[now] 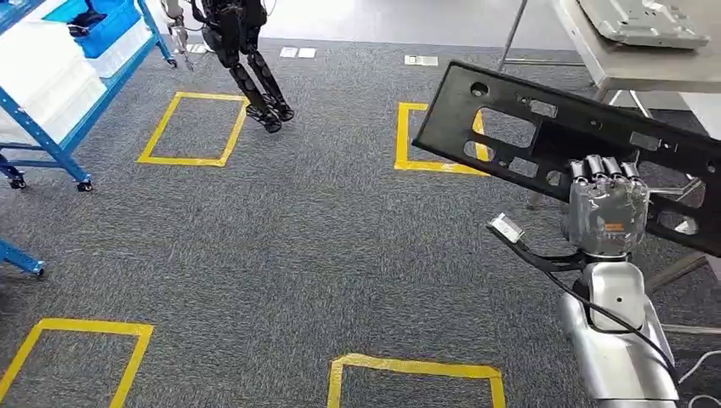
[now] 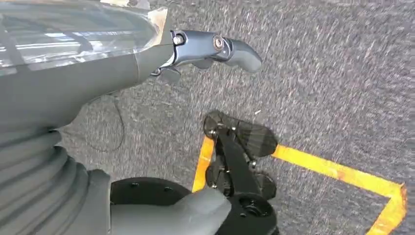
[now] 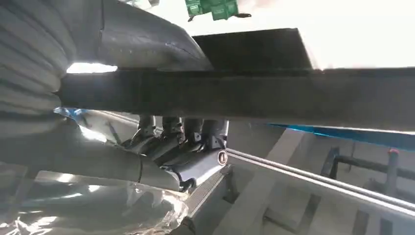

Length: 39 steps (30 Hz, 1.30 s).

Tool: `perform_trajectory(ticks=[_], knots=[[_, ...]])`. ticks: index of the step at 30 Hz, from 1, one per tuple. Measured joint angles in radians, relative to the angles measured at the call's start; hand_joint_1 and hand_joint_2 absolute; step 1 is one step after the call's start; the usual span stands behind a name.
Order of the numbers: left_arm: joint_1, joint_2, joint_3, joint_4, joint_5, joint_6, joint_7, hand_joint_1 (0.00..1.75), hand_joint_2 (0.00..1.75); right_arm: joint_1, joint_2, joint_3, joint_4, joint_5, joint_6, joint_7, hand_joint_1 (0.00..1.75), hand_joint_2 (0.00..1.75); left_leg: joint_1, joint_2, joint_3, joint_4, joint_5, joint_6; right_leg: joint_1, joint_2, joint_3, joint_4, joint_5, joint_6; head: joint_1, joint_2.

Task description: Take the parts from the cabinet and place them on the table.

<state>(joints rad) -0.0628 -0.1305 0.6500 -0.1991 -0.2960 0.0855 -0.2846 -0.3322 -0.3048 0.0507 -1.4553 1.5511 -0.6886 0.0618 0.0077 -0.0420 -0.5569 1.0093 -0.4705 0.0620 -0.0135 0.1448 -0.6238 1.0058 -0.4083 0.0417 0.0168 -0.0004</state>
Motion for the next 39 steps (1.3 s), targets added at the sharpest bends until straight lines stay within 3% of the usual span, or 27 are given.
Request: perform_trajectory(ticks=[1, 2, 4, 6, 8, 10, 11, 12, 15, 16, 17, 18, 20, 21, 22, 24, 25, 26, 27, 30, 31, 32, 33, 35, 36, 38, 39], knots=[[-0.003, -0.001, 0.0, 0.0, 0.0, 0.0, -0.002, 0.0, 1.75, 0.0, -0.003, 0.0, 0.002, 0.0, 0.0, 0.0, 1.75, 1.75, 0.004, 0.011, 0.006, -0.015, 0.012, -0.005, -0.002, -0.063, -0.009, 0.02, -0.007, -0.003, 0.001, 0.0], [-0.001, -0.002, 0.001, 0.0, 0.0, -0.001, -0.002, 0.0, 1.75, -0.01, -0.005, 0.0, 0.003, 0.0, 0.0, 0.0, 1.75, 1.75, 0.003, 0.023, 0.006, -0.019, 0.013, 0.002, 0.002, -0.107, -0.033, 0.063, -0.037, -0.009, 0.006, 0.0], [0.001, -0.002, 0.004, 0.0, 0.0, -0.001, -0.002, 0.0, 1.75, -0.015, -0.004, 0.003, 0.005, 0.0, 0.0, 0.0, 1.75, 1.75, 0.001, 0.055, 0.004, -0.018, 0.013, 0.003, -0.004, -0.129, -0.105, 0.214, -0.102, -0.014, 0.009, 0.0], [0.002, -0.002, 0.005, 0.0, 0.0, -0.008, -0.003, 0.0, 1.75, -0.008, -0.004, 0.005, 0.01, 0.003, 0.0, 0.003, 1.75, 1.75, 0.001, 0.084, 0.001, -0.017, 0.012, 0.001, -0.012, -0.133, -0.143, 0.299, -0.121, 0.0, 0.014, 0.0], [0.002, -0.004, 0.005, 0.0, 0.0, -0.014, -0.005, 0.0, 1.75, -0.004, -0.005, 0.005, 0.01, 0.006, 0.0, 0.008, 1.75, 1.75, 0.002, 0.112, 0.002, -0.015, 0.008, -0.004, -0.021, -0.144, -0.087, 0.206, -0.081, 0.024, 0.013, 0.0], [0.001, -0.006, 0.005, 0.0, 0.0, -0.019, -0.009, 0.0, 1.75, -0.004, -0.007, 0.003, 0.008, 0.009, 0.0, 0.01, 1.75, 1.75, 0.004, 0.138, 0.006, -0.007, -0.001, -0.018, -0.03, -0.202, 0.021, 0.016, -0.026, 0.045, 0.014, 0.0], [-0.001, -0.004, 0.006, -0.001, 0.0, -0.021, -0.01, 0.0, 1.75, -0.005, -0.006, 0.003, 0.008, 0.009, -0.001, 0.01, 1.75, 1.75, -0.007, 0.147, 0.003, -0.003, -0.007, -0.028, -0.017, -0.22, 0.028, 0.015, -0.031, 0.033, 0.014, 0.0], [-0.002, -0.004, 0.006, -0.001, -0.001, -0.022, -0.013, 0.0, 1.75, -0.002, -0.008, 0.002, 0.005, 0.01, -0.001, 0.01, 1.75, 1.75, -0.008, 0.157, 0.005, 0.002, -0.011, -0.034, -0.017, -0.204, 0.021, 0.009, -0.027, 0.019, 0.01, 0.0], [-0.006, -0.004, 0.006, -0.001, -0.005, -0.023, -0.015, 0.0, 1.75, 0.006, -0.019, -0.004, 0.005, 0.011, -0.002, 0.011, 1.75, 1.75, -0.001, 0.187, 0.011, 0.0, -0.012, -0.043, -0.017, -0.168, 0.015, 0.011, -0.023, 0.0, 0.004, 0.0], [-0.008, -0.004, 0.006, -0.001, -0.007, -0.024, -0.015, 0.0, 1.75, 0.01, -0.022, -0.006, 0.002, 0.011, -0.002, 0.011, 1.75, 1.75, 0.008, 0.159, 0.007, 0.009, -0.025, -0.053, -0.026, -0.156, 0.017, 0.008, -0.021, -0.007, 0.004, 0.0], [-0.008, -0.005, 0.006, -0.001, -0.006, -0.024, -0.017, 0.0, 1.75, 0.008, -0.025, -0.01, -0.002, 0.011, -0.002, 0.011, 1.75, 1.75, 0.011, 0.096, -0.007, 0.047, -0.059, -0.055, -0.025, -0.146, 0.016, 0.009, -0.019, -0.012, 0.001, 0.0], [-0.006, -0.005, 0.006, 0.0, -0.007, -0.024, -0.018, 0.0, 1.75, 0.006, -0.026, -0.011, -0.002, 0.011, -0.002, 0.011, 1.75, 1.75, 0.012, 0.065, -0.037, 0.115, -0.1, -0.056, -0.024, -0.139, 0.015, 0.008, -0.017, -0.021, -0.001, 0.0], [-0.003, -0.005, 0.006, 0.0, -0.008, -0.024, -0.018, 0.0, 1.75, 0.011, -0.023, -0.01, -0.003, 0.011, -0.003, 0.011, 1.75, 1.75, 0.012, 0.043, -0.116, 0.28, -0.168, -0.057, -0.017, -0.112, 0.012, 0.009, -0.016, -0.026, -0.002, 0.0], [-0.002, -0.005, 0.006, 0.0, -0.008, -0.024, -0.018, 0.0, 1.75, 0.014, -0.022, -0.01, -0.003, 0.011, -0.003, 0.011, 1.75, 1.75, 0.012, 0.042, -0.139, 0.319, -0.171, -0.054, -0.013, -0.099, 0.012, 0.009, -0.014, -0.03, -0.002, 0.0], [-0.002, -0.005, 0.006, 0.0, -0.009, -0.024, -0.018, 0.0, 1.75, 0.015, -0.022, -0.01, -0.003, 0.011, -0.003, 0.011, 1.75, 1.75, 0.012, 0.04, -0.138, 0.309, -0.152, -0.05, -0.01, -0.085, 0.012, 0.009, -0.014, -0.03, -0.002, 0.0], [-0.003, -0.005, 0.006, 0.0, -0.011, -0.024, -0.018, 0.0, 1.75, 0.015, -0.022, -0.012, -0.003, 0.011, -0.003, 0.012, 1.75, 1.75, 0.01, 0.028, -0.08, 0.183, -0.07, -0.035, -0.006, -0.057, 0.013, 0.009, -0.011, -0.032, -0.002, 0.0], [-0.003, -0.005, 0.006, 0.0, -0.011, -0.024, -0.018, 0.0, 1.75, 0.016, -0.022, -0.014, -0.005, 0.011, -0.003, 0.014, 1.75, 1.75, 0.009, -0.004, -0.033, 0.085, -0.024, -0.022, -0.005, -0.042, 0.013, 0.009, -0.01, -0.031, -0.003, 0.0], [-0.003, -0.001, 0.006, 0.0, -0.013, -0.024, -0.018, 0.0, 1.75, 0.017, -0.022, -0.017, -0.007, 0.011, -0.003, 0.015, 1.75, 1.75, 0.009, -0.063, -0.008, 0.03, -0.016, -0.009, -0.008, -0.035, 0.012, 0.008, -0.007, -0.031, -0.001, 0.0], [-0.003, -0.002, 0.006, 0.0, -0.016, -0.025, -0.018, 0.0, 1.75, 0.017, -0.021, -0.019, -0.01, 0.011, -0.003, 0.016, 1.75, 1.75, 0.006, -0.053, -0.003, 0.019, -0.019, -0.009, 0.001, -0.02, 0.007, 0.01, -0.005, -0.027, 0.0, 0.0], [-0.006, 0.0, 0.007, 0.0, -0.019, -0.025, -0.018, 0.0, 1.75, 0.029, -0.023, -0.028, -0.02, 0.011, -0.003, 0.016, 1.75, 1.75, -0.008, -0.013, 0.002, 0.011, -0.013, 0.003, -0.013, 0.018, -0.003, -0.003, 0.01, -0.004, -0.003, 0.0], [-0.006, -0.001, 0.007, 0.0, -0.019, -0.025, -0.018, 0.0, 1.75, 0.032, -0.028, -0.032, -0.025, 0.011, -0.003, 0.016, 1.75, 1.75, 0.01, 0.005, 0.015, -0.023, 0.007, 0.005, -0.003, 0.014, -0.008, 0.007, 0.012, -0.001, -0.001, 0.0], [-0.007, -0.002, 0.007, 0.0, -0.02, -0.026, -0.018, 0.0, 1.75, 0.035, -0.029, -0.034, -0.027, 0.011, -0.004, 0.016, 1.75, 1.75, 0.002, 0.016, 0.023, -0.037, 0.014, -0.002, -0.003, -0.061, -0.025, 0.027, -0.001, -0.004, -0.002, 0.0], [-0.005, -0.001, 0.007, 0.0, -0.02, -0.026, -0.018, 0.0, 1.75, 0.029, -0.03, -0.037, -0.028, 0.012, -0.005, 0.016, 1.75, 1.75, 0.001, 0.033, 0.023, -0.039, 0.018, 0.008, 0.0, -0.103, -0.051, 0.08, -0.038, -0.01, 0.009, 0.0], [-0.003, -0.001, 0.008, 0.0, -0.02, -0.026, -0.017, 0.0, 1.75, 0.033, -0.029, -0.039, -0.031, 0.014, -0.008, 0.017, 1.75, 1.75, -0.002, 0.067, 0.02, -0.039, 0.017, 0.007, -0.005, -0.127, -0.12, 0.235, -0.105, -0.012, 0.008, 0.0], [-0.003, -0.001, 0.008, 0.0, -0.019, -0.026, -0.017, 0.0, 1.75, 0.039, -0.028, -0.04, -0.031, 0.014, -0.008, 0.017, 1.75, 1.75, -0.002, 0.081, 0.017, -0.038, 0.017, 0.007, -0.009, -0.13, -0.142, 0.286, -0.121, -0.006, 0.008, 0.0], [-0.003, -0.002, 0.008, 0.0, -0.019, -0.026, -0.017, 0.0, 1.75, 0.047, -0.028, -0.042, -0.031, 0.014, -0.008, 0.017, 1.75, 1.75, -0.001, 0.109, 0.017, -0.038, 0.015, 0.002, -0.022, -0.138, -0.114, 0.253, -0.102, 0.017, 0.008, 0.0], [-0.003, -0.002, 0.008, 0.0, -0.019, -0.026, -0.017, 0.0, 1.75, 0.047, -0.028, -0.044, -0.032, 0.014, -0.008, 0.017, 1.75, 1.75, 0.001, 0.124, 0.018, -0.035, 0.012, -0.004, -0.03, -0.15, -0.063, 0.167, -0.072, 0.032, 0.009, 0.0]])
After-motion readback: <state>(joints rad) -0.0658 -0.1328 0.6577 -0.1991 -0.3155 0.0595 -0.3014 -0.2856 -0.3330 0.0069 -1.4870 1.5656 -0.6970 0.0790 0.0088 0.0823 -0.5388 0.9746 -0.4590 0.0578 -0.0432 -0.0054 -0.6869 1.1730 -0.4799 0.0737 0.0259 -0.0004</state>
